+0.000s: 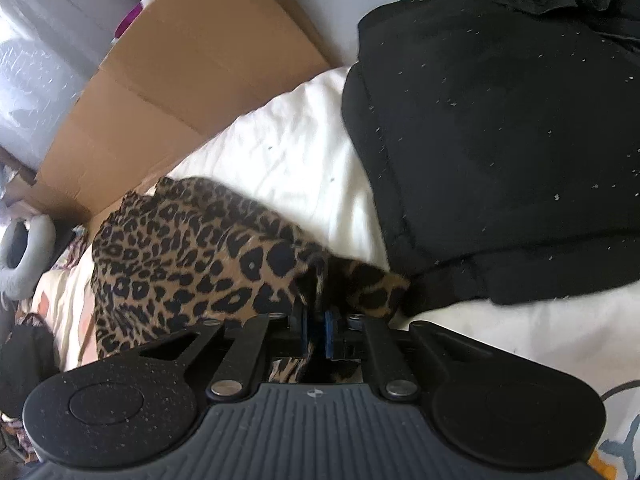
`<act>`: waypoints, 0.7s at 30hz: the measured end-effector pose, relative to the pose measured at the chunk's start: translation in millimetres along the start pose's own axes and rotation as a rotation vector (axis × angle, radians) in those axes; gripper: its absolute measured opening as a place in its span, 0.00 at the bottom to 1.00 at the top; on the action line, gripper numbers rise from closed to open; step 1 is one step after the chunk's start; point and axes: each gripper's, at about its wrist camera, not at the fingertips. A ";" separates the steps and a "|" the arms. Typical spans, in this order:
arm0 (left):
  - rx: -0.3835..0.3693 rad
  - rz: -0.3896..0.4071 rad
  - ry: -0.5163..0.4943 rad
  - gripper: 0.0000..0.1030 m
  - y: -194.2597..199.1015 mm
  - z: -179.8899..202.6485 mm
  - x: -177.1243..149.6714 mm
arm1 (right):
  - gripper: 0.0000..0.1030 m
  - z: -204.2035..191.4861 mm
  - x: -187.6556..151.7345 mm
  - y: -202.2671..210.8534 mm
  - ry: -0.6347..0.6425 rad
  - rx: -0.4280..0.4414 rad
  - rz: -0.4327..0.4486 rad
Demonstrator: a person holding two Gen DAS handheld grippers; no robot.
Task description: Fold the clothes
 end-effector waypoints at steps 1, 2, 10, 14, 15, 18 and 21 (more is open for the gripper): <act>0.008 0.000 -0.015 0.42 1.2 2.2 1.9 | 0.07 2.1 0.3 -0.9 -0.010 -0.002 0.004; 0.022 0.003 -0.032 0.42 1.0 7.1 4.7 | 0.07 3.9 -0.2 -1.8 -0.018 -0.003 0.009; 0.118 0.029 -0.101 0.42 6.0 20.4 43.9 | 0.02 6.2 -2.8 3.2 -0.017 0.007 0.045; 0.148 0.018 -0.122 0.42 7.9 24.0 58.5 | 0.02 11.2 -6.7 4.8 -0.030 0.014 0.058; 0.150 0.017 -0.121 0.42 8.3 24.8 62.2 | 0.02 11.1 -7.6 4.5 -0.022 0.012 0.059; 0.159 0.019 -0.124 0.42 8.3 28.7 73.7 | 0.02 12.3 -7.6 2.6 -0.006 0.008 0.056; 0.160 0.020 -0.134 0.42 8.5 32.0 84.8 | 0.02 17.5 -8.6 0.6 -0.028 0.008 0.058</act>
Point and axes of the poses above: each gripper's, at about its wrist camera, not at the fingertips, and y roughly against the way its jaws point, z to its right, x to its top, and after that the axes turned 2 degrees about z, right-handed
